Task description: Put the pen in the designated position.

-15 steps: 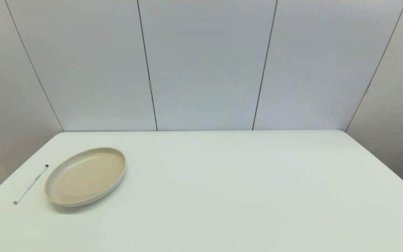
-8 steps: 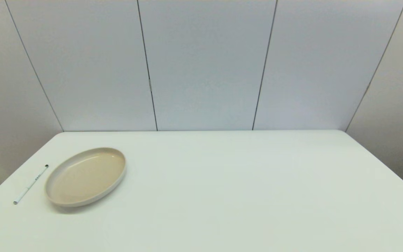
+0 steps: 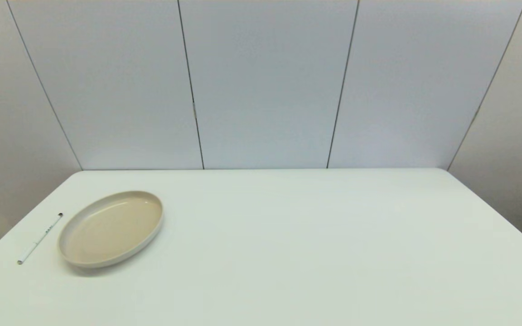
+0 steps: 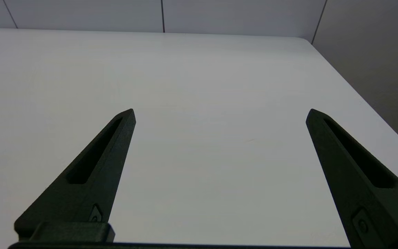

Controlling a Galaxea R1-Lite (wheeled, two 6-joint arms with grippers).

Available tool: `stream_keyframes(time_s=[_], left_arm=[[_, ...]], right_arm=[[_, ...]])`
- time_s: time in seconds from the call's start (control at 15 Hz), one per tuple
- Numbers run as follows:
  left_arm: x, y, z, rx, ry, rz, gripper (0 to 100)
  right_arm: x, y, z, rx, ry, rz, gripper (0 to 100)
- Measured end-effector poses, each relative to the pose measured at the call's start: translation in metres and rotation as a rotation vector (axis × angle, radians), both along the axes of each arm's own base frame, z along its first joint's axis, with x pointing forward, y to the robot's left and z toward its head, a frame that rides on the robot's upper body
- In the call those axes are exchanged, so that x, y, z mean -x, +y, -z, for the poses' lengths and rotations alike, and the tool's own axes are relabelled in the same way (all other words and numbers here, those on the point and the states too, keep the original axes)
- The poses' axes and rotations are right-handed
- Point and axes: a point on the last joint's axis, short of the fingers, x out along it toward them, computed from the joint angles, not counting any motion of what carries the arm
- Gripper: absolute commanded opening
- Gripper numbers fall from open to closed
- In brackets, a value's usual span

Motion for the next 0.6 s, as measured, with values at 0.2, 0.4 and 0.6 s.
stream_keyframes(time_s=[0.2,0.4,0.6], left_arm=[[0.0000,0.0000,0.0000,0.000,0.000,0.000,100],[0.0000,0.0000,0.0000,0.000,0.000,0.000,100],[0.0000,0.0000,0.0000,0.000,0.000,0.000,100]], right_arm=[[0.0000,0.0000,-0.0001,0.000,-0.001,0.000,100],[0.0000,0.0000,-0.0002,0.003,-0.002,-0.001,100],[0.0000,0.0001,-0.0001,0.006,-0.001,-0.003,100]])
